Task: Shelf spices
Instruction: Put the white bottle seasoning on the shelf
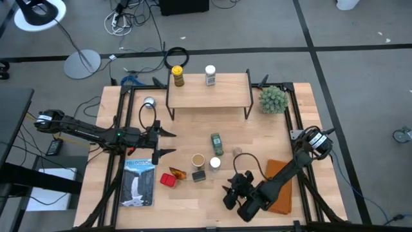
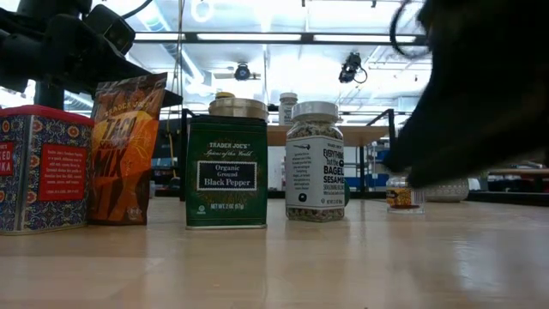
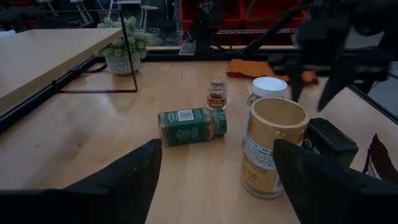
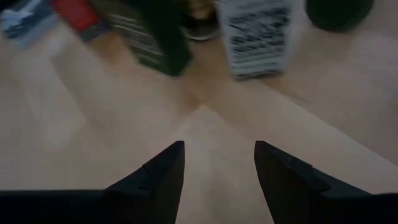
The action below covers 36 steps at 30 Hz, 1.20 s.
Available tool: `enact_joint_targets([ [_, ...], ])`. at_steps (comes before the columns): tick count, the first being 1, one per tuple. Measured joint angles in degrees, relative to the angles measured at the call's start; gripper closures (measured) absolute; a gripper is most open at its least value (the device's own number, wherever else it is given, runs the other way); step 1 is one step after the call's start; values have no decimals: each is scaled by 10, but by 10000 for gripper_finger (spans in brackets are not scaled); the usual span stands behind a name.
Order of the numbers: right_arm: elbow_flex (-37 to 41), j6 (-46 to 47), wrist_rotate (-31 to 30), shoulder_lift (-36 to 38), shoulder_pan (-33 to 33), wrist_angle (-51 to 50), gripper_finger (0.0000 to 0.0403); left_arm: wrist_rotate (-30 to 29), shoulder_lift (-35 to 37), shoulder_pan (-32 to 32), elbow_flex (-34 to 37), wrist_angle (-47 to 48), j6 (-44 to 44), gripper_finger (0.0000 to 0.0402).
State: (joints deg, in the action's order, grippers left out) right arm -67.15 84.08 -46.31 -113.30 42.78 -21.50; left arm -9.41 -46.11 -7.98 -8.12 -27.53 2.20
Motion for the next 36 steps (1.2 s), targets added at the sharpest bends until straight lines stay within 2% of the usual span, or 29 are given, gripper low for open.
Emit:
enact_joint_targets([
  [7,74,47,21,0,-26,124,213,0,0,0,0,0,0,89],
  [13,93,61,18,2,-37,145,213,0,0,0,0,0,0,89],
  [18,95,-26,20,1,-38,161,214,0,0,0,0,0,0,89],
  [22,95,-44,19,1,-39,165,208,0,0,0,0,0,0,89],
  [27,95,-67,19,0,-41,170,169,0,0,0,0,0,0,89],
  [36,95,-94,15,0,-41,186,46,0,0,0,0,0,0,90],
])
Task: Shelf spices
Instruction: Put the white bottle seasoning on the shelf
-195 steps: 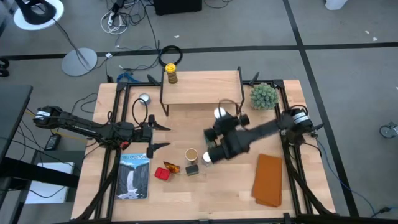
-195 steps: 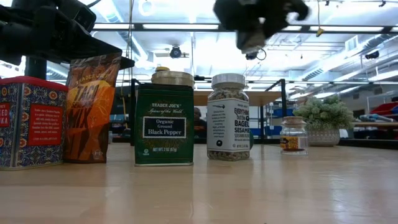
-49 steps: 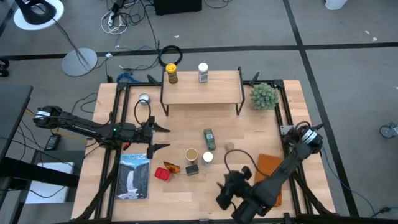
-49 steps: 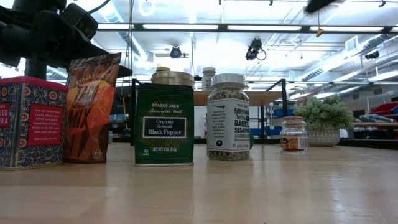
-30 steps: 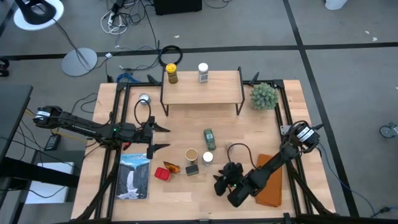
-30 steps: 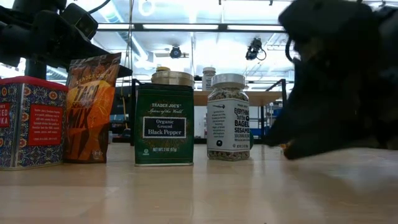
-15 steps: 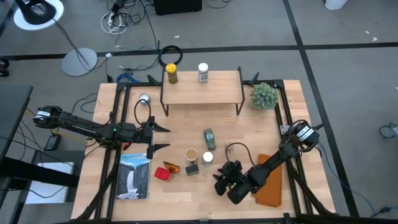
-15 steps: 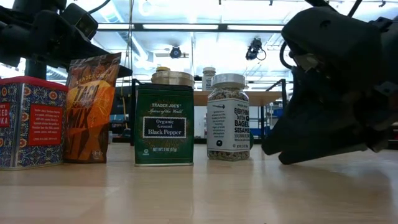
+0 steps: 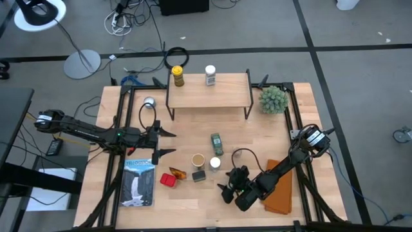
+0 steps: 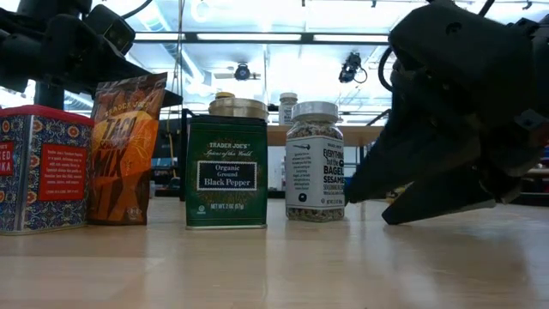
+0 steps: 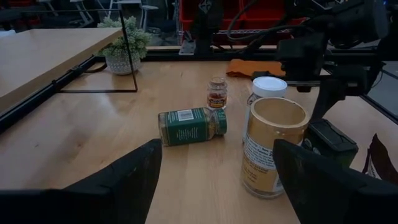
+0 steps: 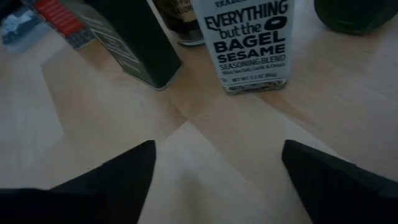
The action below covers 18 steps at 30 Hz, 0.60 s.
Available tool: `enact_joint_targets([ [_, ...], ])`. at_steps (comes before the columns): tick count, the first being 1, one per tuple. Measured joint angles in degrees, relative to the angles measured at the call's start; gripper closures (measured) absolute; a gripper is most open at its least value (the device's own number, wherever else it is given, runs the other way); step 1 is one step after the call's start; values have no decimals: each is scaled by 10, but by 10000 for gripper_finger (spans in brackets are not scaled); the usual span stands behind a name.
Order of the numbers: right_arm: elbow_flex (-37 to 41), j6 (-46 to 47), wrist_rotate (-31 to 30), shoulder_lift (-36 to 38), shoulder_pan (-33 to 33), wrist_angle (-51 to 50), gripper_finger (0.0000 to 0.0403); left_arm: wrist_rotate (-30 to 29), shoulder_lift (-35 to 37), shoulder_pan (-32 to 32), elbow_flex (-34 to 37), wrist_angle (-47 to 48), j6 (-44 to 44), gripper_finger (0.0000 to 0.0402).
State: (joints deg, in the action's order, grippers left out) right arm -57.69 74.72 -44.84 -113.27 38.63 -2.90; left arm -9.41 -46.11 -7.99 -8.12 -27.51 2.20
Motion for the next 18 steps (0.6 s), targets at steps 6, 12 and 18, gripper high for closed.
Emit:
enact_joint_targets([
  [6,1,-7,7,-1,0,38,5,0,0,0,0,0,0,90],
  [12,1,-102,0,-2,0,19,17,0,0,0,0,0,0,90],
  [18,13,-114,-149,-2,3,17,23,0,0,0,0,0,0,90],
])
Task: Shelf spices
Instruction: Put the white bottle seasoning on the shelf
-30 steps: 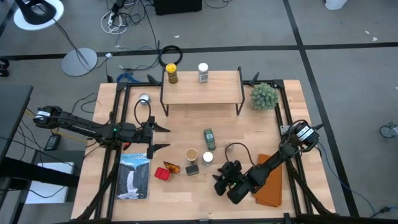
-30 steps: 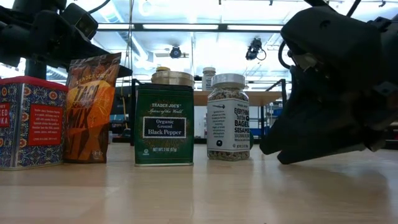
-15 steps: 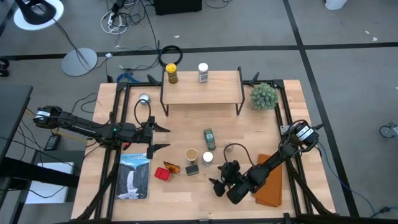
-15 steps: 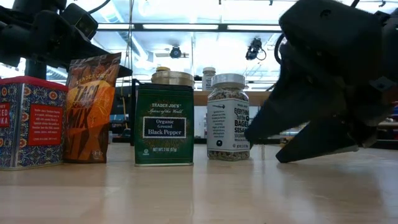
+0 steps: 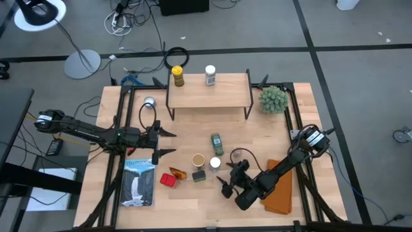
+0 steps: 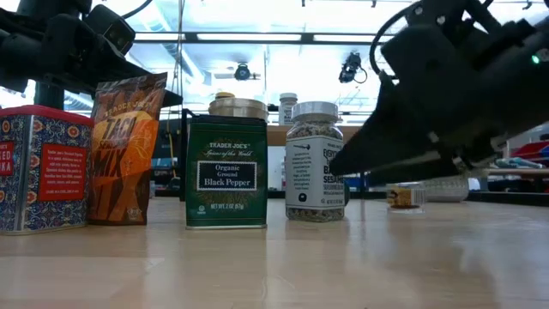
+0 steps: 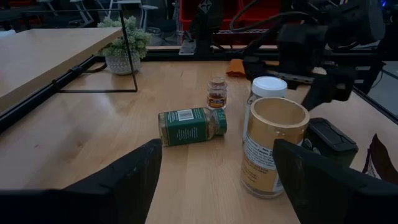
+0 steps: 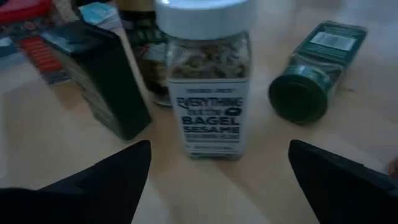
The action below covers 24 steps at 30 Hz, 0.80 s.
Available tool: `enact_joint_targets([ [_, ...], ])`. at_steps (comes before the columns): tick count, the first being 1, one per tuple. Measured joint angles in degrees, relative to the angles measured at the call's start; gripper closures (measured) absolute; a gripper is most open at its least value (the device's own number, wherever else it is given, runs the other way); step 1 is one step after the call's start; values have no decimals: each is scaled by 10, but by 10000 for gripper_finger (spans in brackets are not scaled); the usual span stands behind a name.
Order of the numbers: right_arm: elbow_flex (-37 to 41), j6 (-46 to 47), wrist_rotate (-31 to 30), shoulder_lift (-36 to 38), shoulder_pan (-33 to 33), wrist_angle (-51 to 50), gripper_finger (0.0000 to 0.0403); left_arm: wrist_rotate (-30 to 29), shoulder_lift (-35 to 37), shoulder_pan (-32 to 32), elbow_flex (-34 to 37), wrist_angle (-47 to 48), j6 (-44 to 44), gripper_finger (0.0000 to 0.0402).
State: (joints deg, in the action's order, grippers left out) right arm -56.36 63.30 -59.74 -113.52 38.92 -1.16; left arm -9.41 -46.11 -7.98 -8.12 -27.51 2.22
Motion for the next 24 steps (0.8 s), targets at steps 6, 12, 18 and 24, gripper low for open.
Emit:
enact_joint_targets([
  [6,-16,9,36,-59,2,70,21,0,0,0,0,0,0,90],
  [12,-94,9,-36,-140,19,72,23,0,0,0,0,-1,0,90],
  [18,-120,-1,-42,-163,20,39,24,0,0,0,0,0,0,90],
  [24,-131,-48,-53,-163,21,56,25,0,0,0,0,0,0,90],
])
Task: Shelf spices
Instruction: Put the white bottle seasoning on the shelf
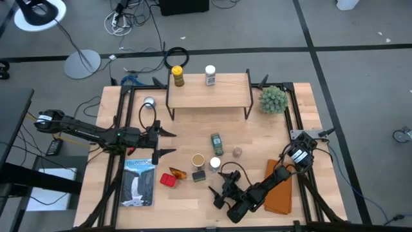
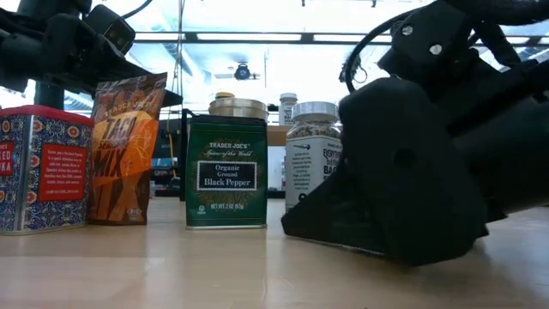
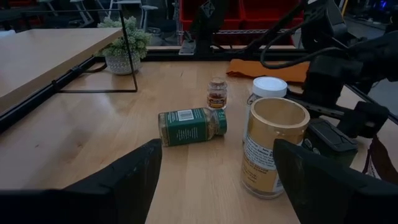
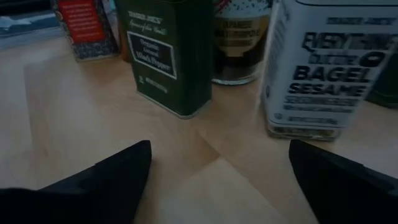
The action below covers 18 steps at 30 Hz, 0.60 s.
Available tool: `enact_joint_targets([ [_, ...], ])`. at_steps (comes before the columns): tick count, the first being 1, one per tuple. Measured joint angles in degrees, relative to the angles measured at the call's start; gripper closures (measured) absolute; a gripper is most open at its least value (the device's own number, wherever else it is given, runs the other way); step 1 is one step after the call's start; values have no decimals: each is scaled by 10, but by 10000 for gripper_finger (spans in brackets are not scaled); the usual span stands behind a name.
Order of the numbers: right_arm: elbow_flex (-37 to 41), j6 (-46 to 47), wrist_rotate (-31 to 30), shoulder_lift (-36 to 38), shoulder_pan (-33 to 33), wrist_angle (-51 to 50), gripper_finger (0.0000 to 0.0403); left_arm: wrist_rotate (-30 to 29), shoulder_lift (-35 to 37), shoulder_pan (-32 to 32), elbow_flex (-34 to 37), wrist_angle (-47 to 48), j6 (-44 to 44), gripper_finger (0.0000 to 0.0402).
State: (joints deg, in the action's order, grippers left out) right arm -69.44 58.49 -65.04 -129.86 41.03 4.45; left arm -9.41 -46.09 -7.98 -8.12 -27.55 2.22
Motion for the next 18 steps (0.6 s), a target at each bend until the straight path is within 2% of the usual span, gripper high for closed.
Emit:
enact_joint_targets([
  [10,-6,-55,41,4,-3,14,26,0,0,0,0,0,0,90],
  [18,-8,-89,40,7,1,-6,26,0,0,0,0,0,-3,90],
])
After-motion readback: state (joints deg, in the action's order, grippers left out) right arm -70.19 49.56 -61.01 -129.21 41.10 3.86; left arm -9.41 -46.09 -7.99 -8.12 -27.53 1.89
